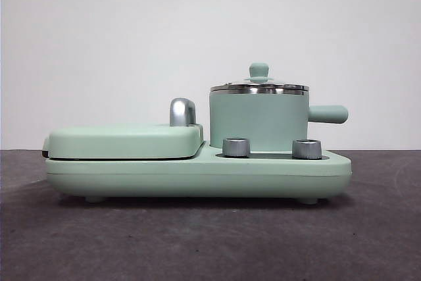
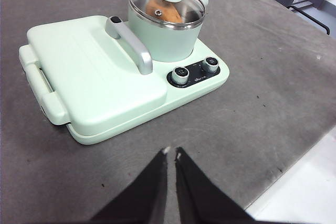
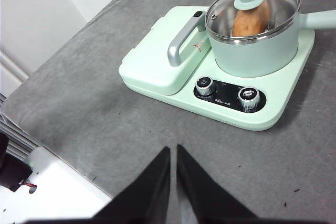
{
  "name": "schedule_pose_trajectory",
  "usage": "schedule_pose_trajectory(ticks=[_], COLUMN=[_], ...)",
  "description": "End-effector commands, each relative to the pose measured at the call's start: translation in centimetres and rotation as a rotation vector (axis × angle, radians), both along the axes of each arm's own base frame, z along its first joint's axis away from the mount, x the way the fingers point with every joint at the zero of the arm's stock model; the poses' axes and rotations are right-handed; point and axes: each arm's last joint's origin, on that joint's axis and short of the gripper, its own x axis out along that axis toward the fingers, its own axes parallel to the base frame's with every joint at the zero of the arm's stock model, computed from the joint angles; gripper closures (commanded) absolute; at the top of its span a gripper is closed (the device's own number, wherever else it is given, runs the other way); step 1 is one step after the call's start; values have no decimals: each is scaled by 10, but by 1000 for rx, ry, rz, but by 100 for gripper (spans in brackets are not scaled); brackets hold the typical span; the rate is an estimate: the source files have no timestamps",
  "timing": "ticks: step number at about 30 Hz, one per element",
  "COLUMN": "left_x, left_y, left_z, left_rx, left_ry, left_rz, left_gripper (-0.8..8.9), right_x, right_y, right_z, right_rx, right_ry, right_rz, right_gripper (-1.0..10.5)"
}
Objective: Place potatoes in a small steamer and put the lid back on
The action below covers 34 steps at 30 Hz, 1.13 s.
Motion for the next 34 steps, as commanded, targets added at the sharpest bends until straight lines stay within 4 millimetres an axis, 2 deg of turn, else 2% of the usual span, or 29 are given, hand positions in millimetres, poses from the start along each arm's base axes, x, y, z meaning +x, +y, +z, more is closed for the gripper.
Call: schedule_pose_trajectory(ticks=[1,8,14,20,22,25,31,34], left_x=[-1,0,14,37,45,55,67,69], left_y=[0,3,8,17,19,22,24,24], left_z=[4,1,-11,-33,-45,-75,-142,-168], left_rx=[-13,-26,-29,-143,-161,-131,-63,-43], left_ry=[-14,-32,-60,-292,-361,-378,-237,-182], left_rz=[-7,74,352,618,662,697,715,716], left_gripper=[789,789,789,789,789,789,789,789], right_x=[1,1,1,1,1,1,1,1], right_y=[0,0,0,0,0,0,0,0], right_z=[2,2,2,2,2,2,2,2], right_rx=[2,3,3,3,3,3,3,3], right_ry=[-13,-13,-13,-13,-13,-13,-13,-13], right_rz=[8,8,8,8,8,8,8,8], right_gripper=[929,929,929,929,929,929,929,929])
